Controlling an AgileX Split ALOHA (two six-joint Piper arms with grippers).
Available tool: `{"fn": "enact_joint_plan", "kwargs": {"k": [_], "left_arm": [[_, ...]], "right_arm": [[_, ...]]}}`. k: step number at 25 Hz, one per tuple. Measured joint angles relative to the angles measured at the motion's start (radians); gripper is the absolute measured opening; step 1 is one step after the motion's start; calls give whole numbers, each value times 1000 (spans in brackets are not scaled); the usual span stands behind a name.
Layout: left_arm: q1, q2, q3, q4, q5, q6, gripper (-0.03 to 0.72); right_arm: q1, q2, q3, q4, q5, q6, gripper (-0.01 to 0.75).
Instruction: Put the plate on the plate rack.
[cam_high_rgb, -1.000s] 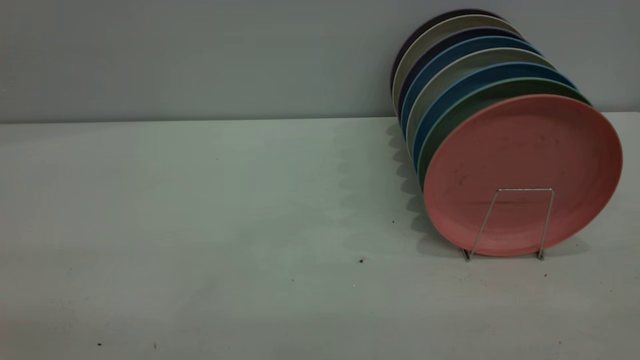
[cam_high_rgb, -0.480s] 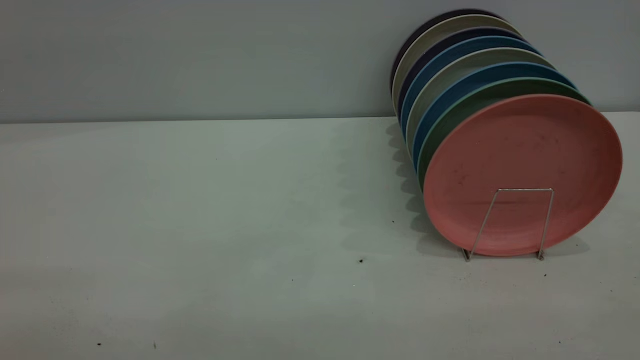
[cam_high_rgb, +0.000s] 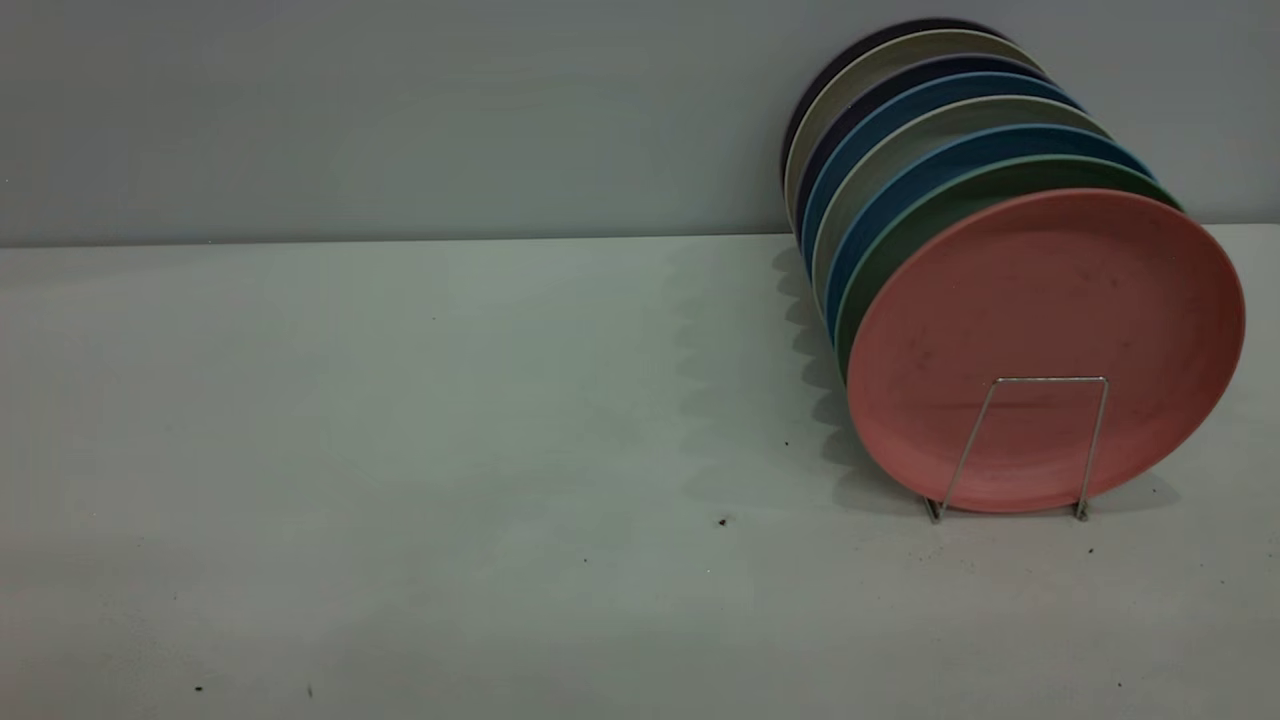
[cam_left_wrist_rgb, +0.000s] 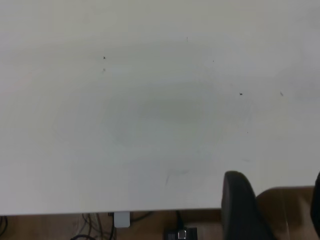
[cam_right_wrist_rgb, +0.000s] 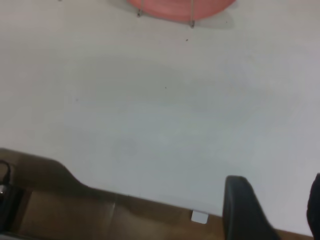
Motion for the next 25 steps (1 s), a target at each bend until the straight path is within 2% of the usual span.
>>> {"fn": "enact_joint_plan", "kwargs": {"k": [15, 25], "left_arm": [[0, -17, 0, 0, 2, 0, 342], [-42, -148, 0, 0, 11, 0, 340]], "right_arm": [[0, -11, 0, 2, 0, 3, 332], [0, -230, 0, 2, 2, 4, 332]]}}
